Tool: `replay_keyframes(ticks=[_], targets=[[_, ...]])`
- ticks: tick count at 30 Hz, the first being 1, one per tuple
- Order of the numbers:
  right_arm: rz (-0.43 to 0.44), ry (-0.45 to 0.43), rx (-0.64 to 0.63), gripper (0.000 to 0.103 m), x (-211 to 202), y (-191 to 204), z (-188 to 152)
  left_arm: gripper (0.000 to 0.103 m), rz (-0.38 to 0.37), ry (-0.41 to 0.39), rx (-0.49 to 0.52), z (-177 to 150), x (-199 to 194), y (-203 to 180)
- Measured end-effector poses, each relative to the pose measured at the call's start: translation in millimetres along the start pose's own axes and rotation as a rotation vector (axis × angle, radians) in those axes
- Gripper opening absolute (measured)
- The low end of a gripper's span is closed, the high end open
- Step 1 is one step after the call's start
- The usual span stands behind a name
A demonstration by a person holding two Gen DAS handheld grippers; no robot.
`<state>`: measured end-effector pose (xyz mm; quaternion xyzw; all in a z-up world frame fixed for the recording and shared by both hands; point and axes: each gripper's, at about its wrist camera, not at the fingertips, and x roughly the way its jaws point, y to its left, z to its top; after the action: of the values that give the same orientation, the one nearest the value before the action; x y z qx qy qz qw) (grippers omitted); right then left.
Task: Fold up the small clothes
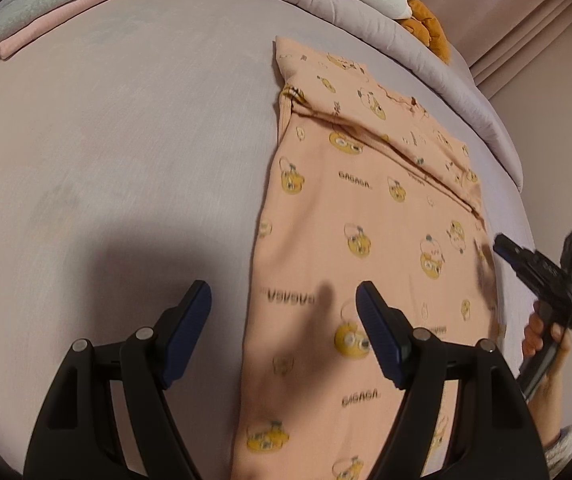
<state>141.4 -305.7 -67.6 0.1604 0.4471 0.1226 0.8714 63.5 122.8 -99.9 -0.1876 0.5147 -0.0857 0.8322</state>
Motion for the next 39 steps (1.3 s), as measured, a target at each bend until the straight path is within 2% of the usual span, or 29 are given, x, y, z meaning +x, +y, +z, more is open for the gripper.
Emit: replay_keyframes(ticks=[2,10,21,24,28,30,39], targets=[[0.023,-0.002,0.022,0.034,-8.1,-4.3,-10.2,0.075,0.003,0.0,0.007,-7.3,-3.5,-1.3],[0.007,-0.024,0.073,0.035,-41.7,-17.0,-48.7,0.075,0.011,-0.004,0.058,-31.3,-8.9,-13.9],[-0.017,0.038,0.126,0.035,-50.6,-34.5,-85.5,0.075,0.005,0.013,0.078,-49.1,-4.0,-22.2],[0.04,0.079,0.163,0.035,-45.4,-38.8,-94.1,0.075,-0.005,0.018,0.073,-52.8,-3.6,-21.6],[0.088,0.083,0.182,0.035,-43.5,-39.1,-103.5,0.08,-0.03,0.019,0.061,-53.1,-1.6,-21.4],[0.126,0.087,0.2,0.035,-40.0,-40.1,-102.6,0.081,-0.06,0.014,0.049,-50.9,0.7,-21.4],[0.21,0.075,0.253,0.035,-22.6,-41.0,-90.9,0.081,-0.101,0.008,0.041,-28.9,18.5,-33.6]])
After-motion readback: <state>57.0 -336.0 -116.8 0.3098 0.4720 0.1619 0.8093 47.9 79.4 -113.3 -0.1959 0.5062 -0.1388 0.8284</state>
